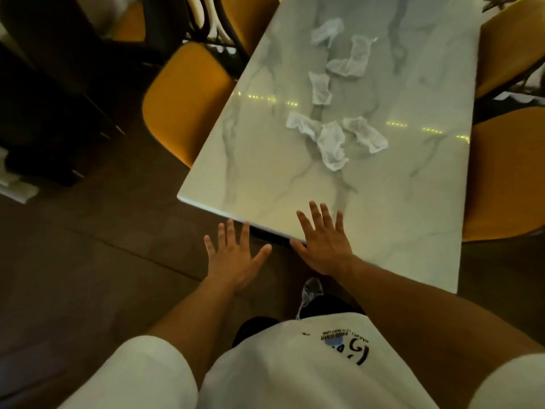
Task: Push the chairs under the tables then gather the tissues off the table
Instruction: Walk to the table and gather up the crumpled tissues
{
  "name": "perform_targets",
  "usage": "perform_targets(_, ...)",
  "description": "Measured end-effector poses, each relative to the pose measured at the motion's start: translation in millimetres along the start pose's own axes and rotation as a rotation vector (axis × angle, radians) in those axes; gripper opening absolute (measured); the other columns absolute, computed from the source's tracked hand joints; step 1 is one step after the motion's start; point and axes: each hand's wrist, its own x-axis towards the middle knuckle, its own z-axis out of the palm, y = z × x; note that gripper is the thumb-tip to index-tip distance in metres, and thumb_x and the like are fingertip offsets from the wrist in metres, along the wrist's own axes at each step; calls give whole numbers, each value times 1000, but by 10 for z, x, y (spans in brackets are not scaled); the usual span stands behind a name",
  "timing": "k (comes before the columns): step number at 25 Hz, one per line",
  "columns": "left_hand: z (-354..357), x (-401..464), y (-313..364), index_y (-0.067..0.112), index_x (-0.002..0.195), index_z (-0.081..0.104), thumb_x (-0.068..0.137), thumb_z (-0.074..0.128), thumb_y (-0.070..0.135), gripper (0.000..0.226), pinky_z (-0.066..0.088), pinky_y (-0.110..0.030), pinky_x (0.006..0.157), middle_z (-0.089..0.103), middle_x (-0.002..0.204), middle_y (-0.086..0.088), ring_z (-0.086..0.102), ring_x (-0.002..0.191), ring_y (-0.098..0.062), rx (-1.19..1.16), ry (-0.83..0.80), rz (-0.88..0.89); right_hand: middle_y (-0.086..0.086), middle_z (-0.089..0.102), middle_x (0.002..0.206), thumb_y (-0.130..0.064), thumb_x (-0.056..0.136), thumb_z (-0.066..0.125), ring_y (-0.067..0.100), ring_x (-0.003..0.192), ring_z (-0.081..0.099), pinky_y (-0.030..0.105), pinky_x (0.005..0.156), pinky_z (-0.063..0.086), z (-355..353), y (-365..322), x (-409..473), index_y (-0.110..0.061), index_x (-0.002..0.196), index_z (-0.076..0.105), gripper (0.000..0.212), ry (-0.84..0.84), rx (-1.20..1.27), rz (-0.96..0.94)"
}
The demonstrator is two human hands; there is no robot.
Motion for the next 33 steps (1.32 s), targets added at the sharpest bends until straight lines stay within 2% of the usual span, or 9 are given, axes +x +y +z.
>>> perform_targets(3,-272,421,154,31,159,-11,84,2,86,94,-13,-63,118,-20,166,-9,-23,151,-30,27,13,66,11,-23,167,-71,98,9,35,153,-23,62,120,-13,-153,223,313,-26,161,-9,80,2,2,56)
perform_targets(6,-435,745,249,32,157,-17,85,3,85,92,-16,-61,117,-28,164,-7,-29,148,-29,57,-10,141,12,-25,166,-74,85,-10,35,153,-23,62,119,-15,-212,327,502,-26,161,-10,90,-19,5,123)
perform_targets(8,-524,1017,249,31,157,-18,85,3,84,92,-18,-60,116,-30,163,-7,-30,148,-29,71,-44,186,12,-26,166,-73,81,-13,35,153,-23,62,120,-15,-239,339,655,-26,161,-10,93,-27,16,170)
perform_targets(13,-788,1724,144,29,158,-15,86,5,84,92,-18,-60,116,-25,165,-10,-26,150,-30,130,-109,324,14,-23,167,-66,101,15,36,153,-21,62,121,-11,-435,212,943,-24,162,-4,77,4,63,354)
perform_targets(18,-1113,2259,168,28,159,-10,87,7,83,92,-15,-60,118,-19,166,-10,-21,152,-30,191,-89,471,14,-19,168,-61,104,22,36,154,-18,61,122,-8,-680,13,1209,-21,162,-2,75,82,124,517)
perform_targets(20,-1166,2365,187,28,159,-10,88,7,83,91,-15,-60,118,-19,166,-10,-21,152,-30,220,-96,494,14,-18,169,-60,104,25,37,154,-17,61,122,-7,-716,-64,1278,-20,163,1,75,122,147,523)
perform_targets(24,-1248,2553,343,28,159,-9,87,6,83,91,-13,-61,118,-18,167,-10,-21,152,-31,257,-96,551,15,-18,168,-57,105,26,37,155,-15,61,122,-6,-673,-6,1377,-20,163,2,73,91,167,570)
perform_targets(30,-1335,2709,621,28,160,-5,89,12,81,90,-9,-59,120,-17,167,-12,-19,152,-31,287,-93,548,16,-15,169,-56,105,26,39,155,-11,60,122,-3,-596,480,1445,-20,163,1,72,53,225,596)
perform_targets(33,-1393,2830,857,32,160,-3,92,17,78,84,-1,-59,121,-17,167,-11,-17,153,-32,275,-77,524,16,-12,169,-51,105,37,39,156,-7,57,123,0,-676,798,1555,-20,163,6,73,87,264,543)
